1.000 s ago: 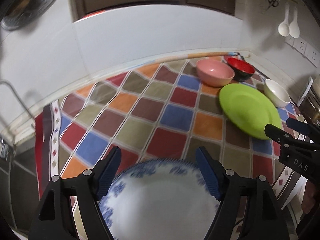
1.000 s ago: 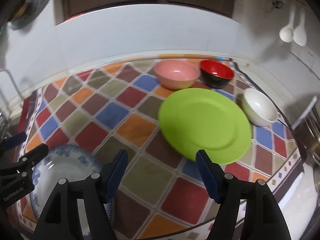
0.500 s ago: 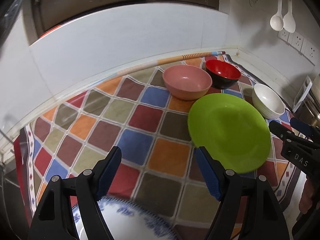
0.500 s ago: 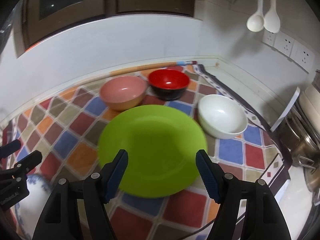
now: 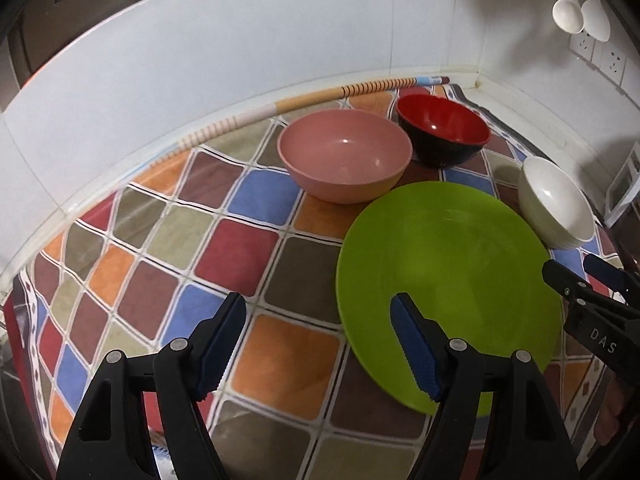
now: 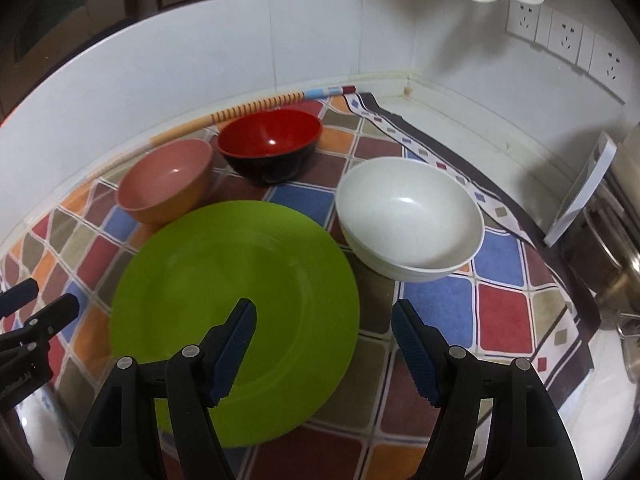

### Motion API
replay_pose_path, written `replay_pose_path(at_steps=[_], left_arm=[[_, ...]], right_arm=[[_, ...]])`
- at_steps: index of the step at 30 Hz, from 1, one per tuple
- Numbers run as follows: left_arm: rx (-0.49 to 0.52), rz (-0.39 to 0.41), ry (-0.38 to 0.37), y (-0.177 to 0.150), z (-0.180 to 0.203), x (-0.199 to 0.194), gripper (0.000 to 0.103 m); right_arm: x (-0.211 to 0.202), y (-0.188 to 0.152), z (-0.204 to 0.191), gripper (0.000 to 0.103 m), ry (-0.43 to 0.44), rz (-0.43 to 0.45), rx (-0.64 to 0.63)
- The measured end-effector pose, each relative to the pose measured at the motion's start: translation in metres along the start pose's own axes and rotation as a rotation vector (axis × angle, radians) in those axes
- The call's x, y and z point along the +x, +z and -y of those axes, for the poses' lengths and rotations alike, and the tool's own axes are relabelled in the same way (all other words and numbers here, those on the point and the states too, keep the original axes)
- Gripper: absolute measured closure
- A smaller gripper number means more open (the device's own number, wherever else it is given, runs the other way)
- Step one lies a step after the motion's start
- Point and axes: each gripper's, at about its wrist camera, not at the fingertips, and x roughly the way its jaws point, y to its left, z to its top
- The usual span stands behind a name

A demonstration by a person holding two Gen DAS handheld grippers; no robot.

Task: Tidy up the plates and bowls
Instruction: 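Close both tools on the rim of the lime-green plate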

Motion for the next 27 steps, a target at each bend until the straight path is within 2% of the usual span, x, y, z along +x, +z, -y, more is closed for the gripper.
replay_pose_path(at_steps=[8,15,20,27], left_arm=[[-0.010,-0.056,-0.013,0.007,0.013,0.032,0.035],[-0.017,-0.097,-0.049,0.011,0.019,0.050,0.043],[-0.033,-0.112,-0.069,0.013,0.018,0.057,0.050],[-0.056,-0.134,-0.113,0.011,0.016,0.063,0.066]], right_arm=[[0.037,-0.003,0.015,0.032,0.030,-0.073,0.022],[0.051,-0.002,0.021,0.034,0.050,-0.091,0.046],[0.057,0.000,0.020,0.041,0.062,-0.101,0.052],[0.063,0.001,0.015,0.053,0.084,-0.128,0.043]])
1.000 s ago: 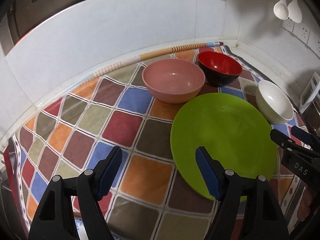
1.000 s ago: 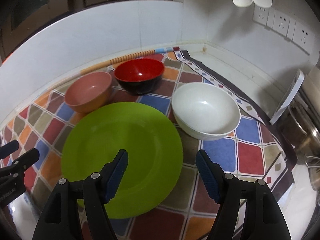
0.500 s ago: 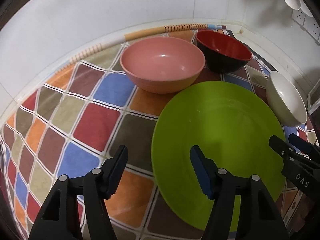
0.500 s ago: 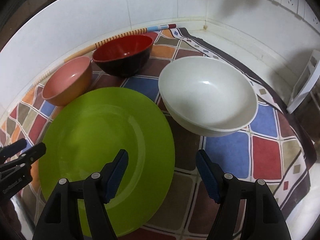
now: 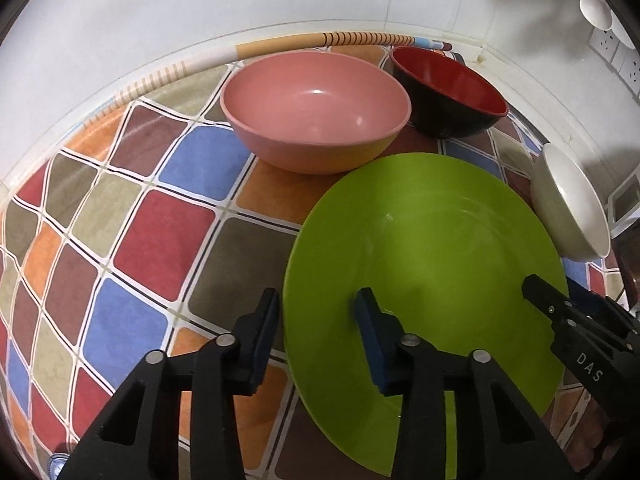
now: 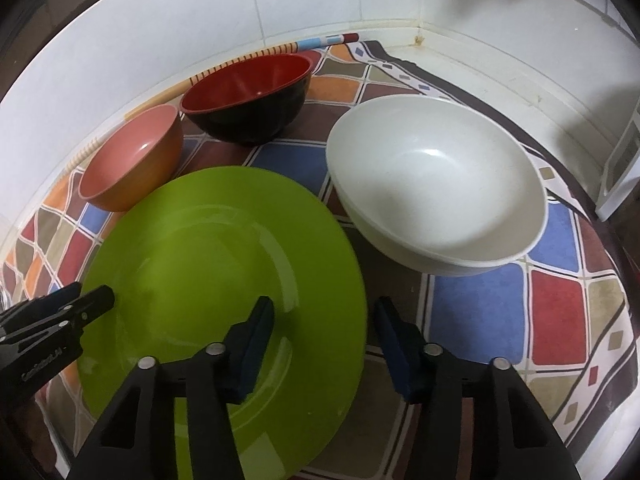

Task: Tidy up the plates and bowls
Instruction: 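Close both tools on the rim of the lime-green plate, then lift the lime-green plate with both tools and carry it toward the stacked blue-and-white plates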

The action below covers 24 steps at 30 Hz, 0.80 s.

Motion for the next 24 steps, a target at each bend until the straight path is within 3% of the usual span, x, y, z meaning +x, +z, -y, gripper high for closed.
replay_pose_path(at_steps=[8,24], left_arm=[[-0.011,-0.006,0.010,-0.001,0.002,-0.002,0.067],[-0.085,0.064,0.054,-0.027,-0.022,-0.059,0.067]], right_arm=[[-0.002,-0.001,0.001,0.062,-0.001,0.007,0.002],[-0.035,-0.006,-0.017,0.063,0.037,0.026,-0.040]])
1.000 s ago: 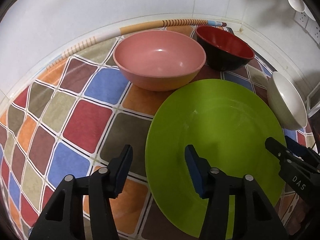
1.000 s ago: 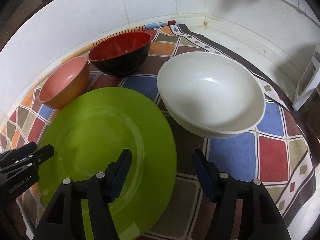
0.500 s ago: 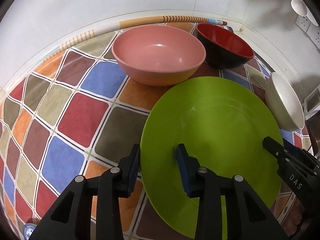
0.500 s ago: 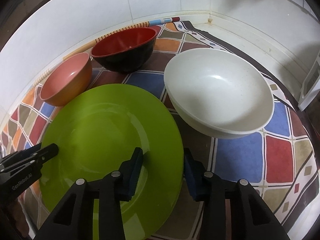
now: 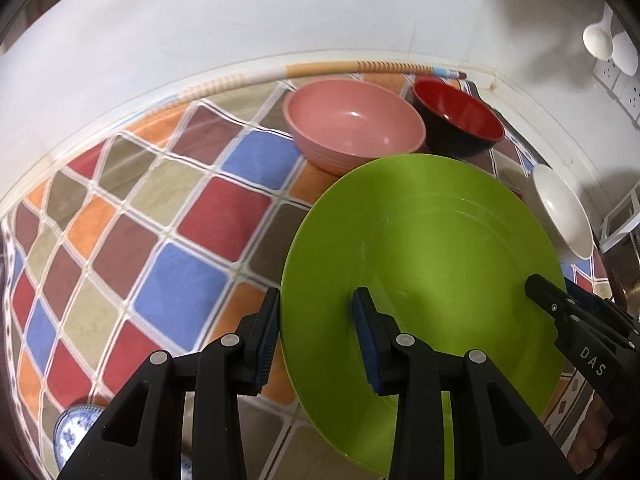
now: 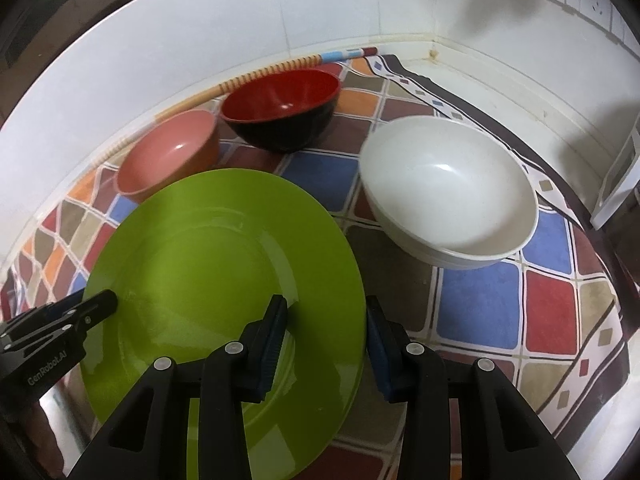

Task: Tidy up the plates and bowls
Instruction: 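Lift the lime-green plate with both tools and carry it toward the stacked blue-and-white plates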

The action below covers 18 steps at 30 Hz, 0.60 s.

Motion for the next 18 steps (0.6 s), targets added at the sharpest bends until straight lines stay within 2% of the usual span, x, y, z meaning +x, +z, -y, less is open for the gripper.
replay_pose_path(at_steps=[13,18], left_arm=[[-0.113,0.101,0.080,-0.031,-0.037,-0.063,0.067],[-0.167,0.115,0.112,-0.049,-0.054,-0.079,0.067]], right_arm=[[-0.041,-0.006,-0.042,0.063,0.081,0.062,-0.105],[-0.055,-0.012,-0.061,0.063,0.117,0.079,-0.158]])
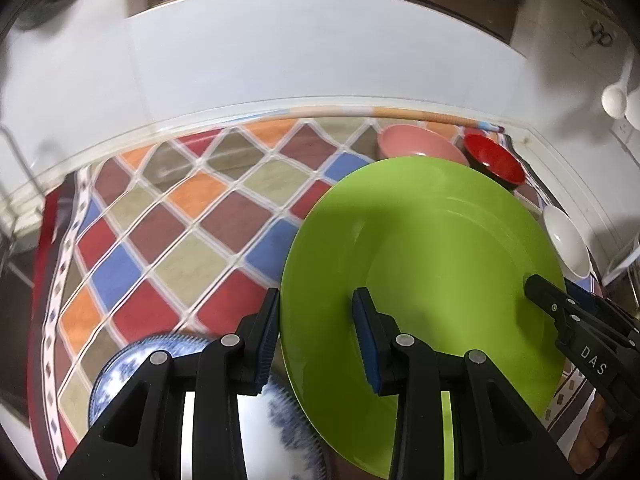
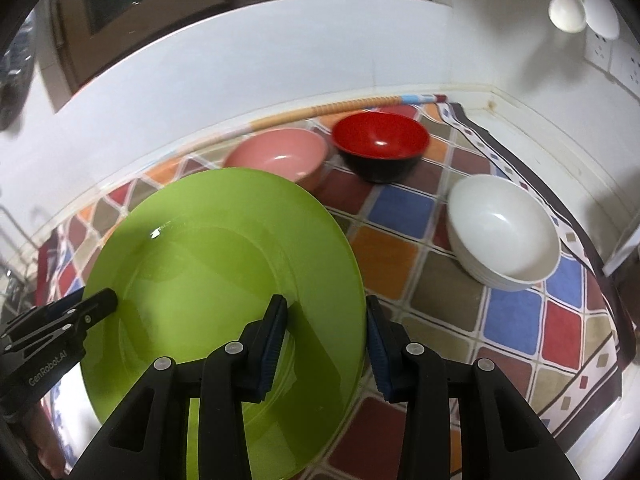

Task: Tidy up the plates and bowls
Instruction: 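Lift the lime-green plate with both tools and carry it toward the stacked blue-and-white plates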

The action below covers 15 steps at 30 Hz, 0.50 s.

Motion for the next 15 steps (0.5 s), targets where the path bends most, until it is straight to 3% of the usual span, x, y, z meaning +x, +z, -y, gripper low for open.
replay_pose_path(at_steps=[15], left_arm=[[-0.182,0.016,0.130,-0.046,-0.069,-0.047,0.067]], right_arm=[[-0.015,-0.020,-0.074,0.063,0.135,-0.012,-0.175]])
